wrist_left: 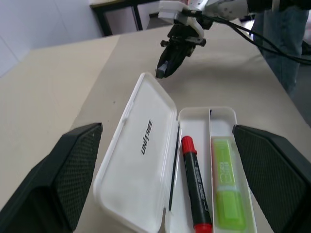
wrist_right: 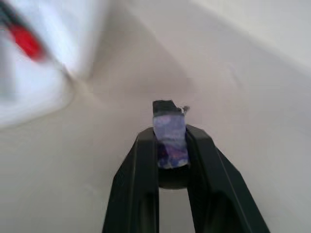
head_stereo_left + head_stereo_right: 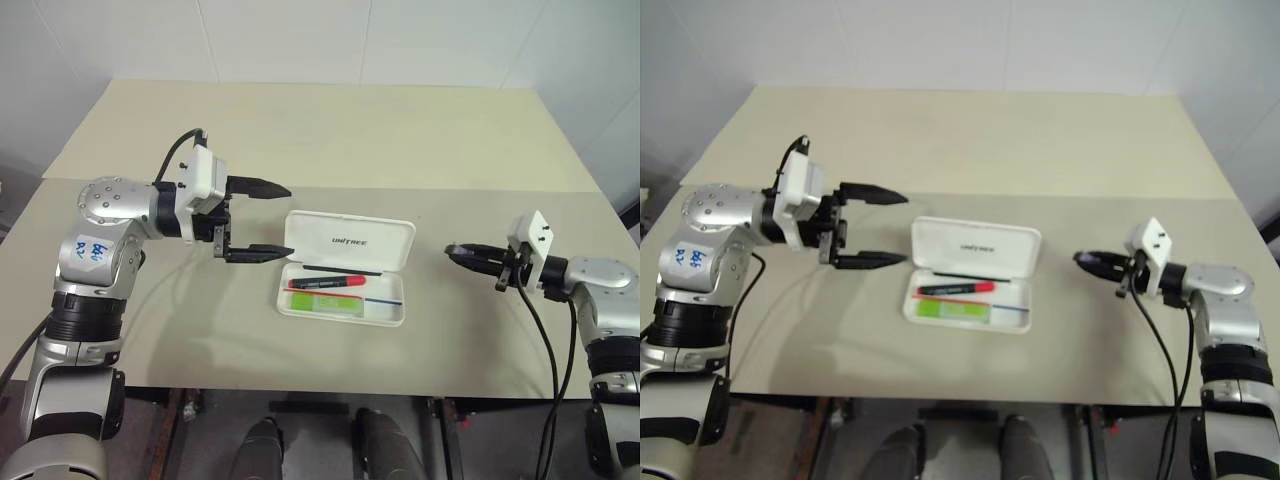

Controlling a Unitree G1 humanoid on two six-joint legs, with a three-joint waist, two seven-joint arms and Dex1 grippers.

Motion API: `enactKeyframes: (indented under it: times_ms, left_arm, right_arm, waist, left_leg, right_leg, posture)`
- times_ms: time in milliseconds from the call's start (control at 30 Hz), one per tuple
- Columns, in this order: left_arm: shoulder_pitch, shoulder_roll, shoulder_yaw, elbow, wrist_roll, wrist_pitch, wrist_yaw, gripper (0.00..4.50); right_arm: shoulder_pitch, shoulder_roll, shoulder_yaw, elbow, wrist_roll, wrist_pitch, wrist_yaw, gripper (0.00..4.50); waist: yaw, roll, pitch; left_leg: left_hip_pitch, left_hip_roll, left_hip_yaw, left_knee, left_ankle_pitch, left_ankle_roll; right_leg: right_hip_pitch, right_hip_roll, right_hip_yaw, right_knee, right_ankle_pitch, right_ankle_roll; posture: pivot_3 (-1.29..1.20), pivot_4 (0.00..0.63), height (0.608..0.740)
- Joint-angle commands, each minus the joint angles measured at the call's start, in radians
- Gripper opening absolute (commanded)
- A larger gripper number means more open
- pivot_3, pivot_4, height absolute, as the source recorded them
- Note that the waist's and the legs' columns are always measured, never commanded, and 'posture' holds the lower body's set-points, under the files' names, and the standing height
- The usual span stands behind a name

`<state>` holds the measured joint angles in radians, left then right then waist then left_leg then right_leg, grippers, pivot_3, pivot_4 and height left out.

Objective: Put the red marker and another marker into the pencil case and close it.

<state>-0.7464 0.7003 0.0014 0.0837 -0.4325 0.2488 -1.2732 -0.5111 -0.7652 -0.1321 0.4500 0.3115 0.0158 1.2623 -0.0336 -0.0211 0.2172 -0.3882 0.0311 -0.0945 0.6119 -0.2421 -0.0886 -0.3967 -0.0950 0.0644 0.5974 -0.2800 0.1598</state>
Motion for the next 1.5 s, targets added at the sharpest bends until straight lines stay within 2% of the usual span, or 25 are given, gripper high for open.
enactKeyframes:
  times_ms: [33, 200, 367, 833, 1267, 1500]
  left_arm:
    - [0.030, 0.010, 0.037, -0.026, -0.027, -0.011, -0.013, 4.50]
    - [0.090, 0.013, 0.043, -0.064, -0.030, -0.009, -0.013, 4.50]
    - [0.141, 0.010, 0.034, -0.094, -0.025, -0.014, -0.014, 4.50]
    - [0.175, -0.011, 0.022, -0.139, -0.022, -0.010, 0.014, 4.50]
    - [0.189, -0.008, 0.025, -0.157, -0.021, -0.006, 0.027, 4.50]
    - [0.186, -0.007, 0.025, -0.158, -0.019, -0.009, 0.032, 4.50]
  right_arm:
    - [0.084, -0.033, -0.043, -0.336, 0.127, 0.175, -0.024, 0.40]
    - [0.219, -0.025, -0.016, -0.685, 0.236, 0.373, -0.100, 0.40]
    - [0.287, 0.019, 0.106, -0.862, 0.250, 0.461, -0.156, 0.40]
    - [0.230, 0.017, 0.226, -0.691, 0.113, 0.374, -0.107, 0.40]
    - [0.149, 0.085, 0.292, -0.599, 0.057, 0.352, -0.095, 0.40]
    - [0.144, 0.085, 0.288, -0.521, 0.016, 0.295, -0.086, 0.40]
  waist:
    - [0.003, 0.000, 0.000]
    - [0.006, 0.000, 0.000]
    - [0.006, -0.001, 0.000]
    - [0.005, -0.001, -0.001]
    - [0.005, -0.001, -0.001]
    - [0.005, -0.001, -0.001]
  left_leg:
    - [0.000, 0.000, 0.000, 0.000, 0.000, 0.000]
    - [0.000, 0.000, 0.000, 0.001, 0.000, 0.000]
    - [0.001, 0.000, 0.000, 0.002, 0.000, 0.000]
    - [0.000, 0.000, 0.000, 0.002, 0.000, 0.001]
    - [0.000, 0.000, 0.000, 0.002, 0.000, 0.001]
    - [0.000, 0.000, 0.000, 0.002, 0.000, 0.001]
  right_leg:
    - [0.000, 0.000, 0.000, 0.001, -0.001, 0.000]
    - [0.000, 0.000, 0.000, 0.002, -0.001, -0.001]
    - [0.000, 0.000, 0.000, 0.004, -0.001, -0.002]
    - [0.000, 0.000, 0.000, 0.002, -0.002, -0.002]
    - [0.000, 0.000, 0.000, 0.003, -0.002, -0.002]
    - [0.000, 0.000, 0.000, 0.002, -0.002, -0.002]
  posture:
    - [0.00, 0.150, 0.740]
    - [0.00, 0.150, 0.740]
    - [0.00, 0.150, 0.740]
    - [0.00, 0.150, 0.740]
    - [0.00, 0.150, 0.740]
    - [0.00, 0.150, 0.740]
